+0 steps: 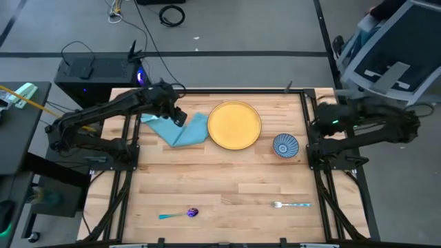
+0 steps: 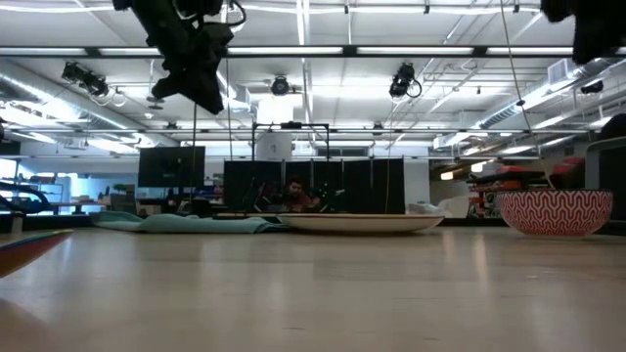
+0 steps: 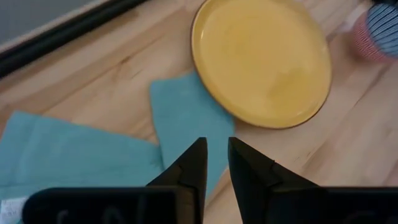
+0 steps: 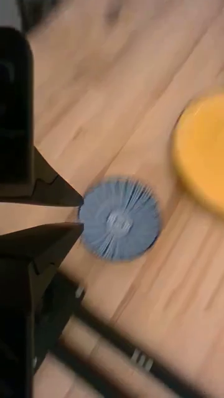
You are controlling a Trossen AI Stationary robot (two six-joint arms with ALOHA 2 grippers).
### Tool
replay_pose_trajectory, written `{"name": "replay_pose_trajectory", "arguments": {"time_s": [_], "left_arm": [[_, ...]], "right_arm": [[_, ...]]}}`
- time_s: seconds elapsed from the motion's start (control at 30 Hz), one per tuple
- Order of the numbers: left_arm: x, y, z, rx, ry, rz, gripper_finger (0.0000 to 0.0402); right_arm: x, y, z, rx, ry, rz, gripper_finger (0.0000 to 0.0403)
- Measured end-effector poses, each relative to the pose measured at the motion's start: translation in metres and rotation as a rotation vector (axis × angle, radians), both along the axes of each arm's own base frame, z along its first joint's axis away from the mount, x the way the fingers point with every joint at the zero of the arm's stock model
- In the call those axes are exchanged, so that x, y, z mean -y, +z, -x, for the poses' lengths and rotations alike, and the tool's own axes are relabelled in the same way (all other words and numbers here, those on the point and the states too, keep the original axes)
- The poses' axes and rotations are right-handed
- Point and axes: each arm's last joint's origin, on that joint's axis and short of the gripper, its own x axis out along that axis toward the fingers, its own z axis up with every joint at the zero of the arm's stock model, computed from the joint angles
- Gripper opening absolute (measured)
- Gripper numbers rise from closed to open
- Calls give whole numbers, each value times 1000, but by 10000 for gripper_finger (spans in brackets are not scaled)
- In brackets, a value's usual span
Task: Set table place
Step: Put the blue bowl on the yellow plate
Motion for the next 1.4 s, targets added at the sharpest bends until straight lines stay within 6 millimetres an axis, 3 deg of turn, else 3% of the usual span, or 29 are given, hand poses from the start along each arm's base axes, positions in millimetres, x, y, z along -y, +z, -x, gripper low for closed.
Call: {"name": "replay_pose_trajectory", "arguments": {"time_s": [0.2, 0.37, 0.63, 0.9, 1.4], "left_arm": [[2, -17, 2, -43, 4, 27, 77], [2, -23, 3, -52, 4, 30, 78], [0, -22, 0, -21, -1, 11, 84], [0, -22, 0, -29, -32, -13, 82], [0, -22, 0, -50, -85, -49, 89]], "right_arm": [[-1, -60, -10, -256, -13, -42, 86], [-4, -98, -13, -337, -65, -144, 99], [5, -87, -33, -143, -151, -139, 100], [28, -95, -42, -180, -304, -146, 115], [73, -130, -77, -364, -251, -189, 171]]}}
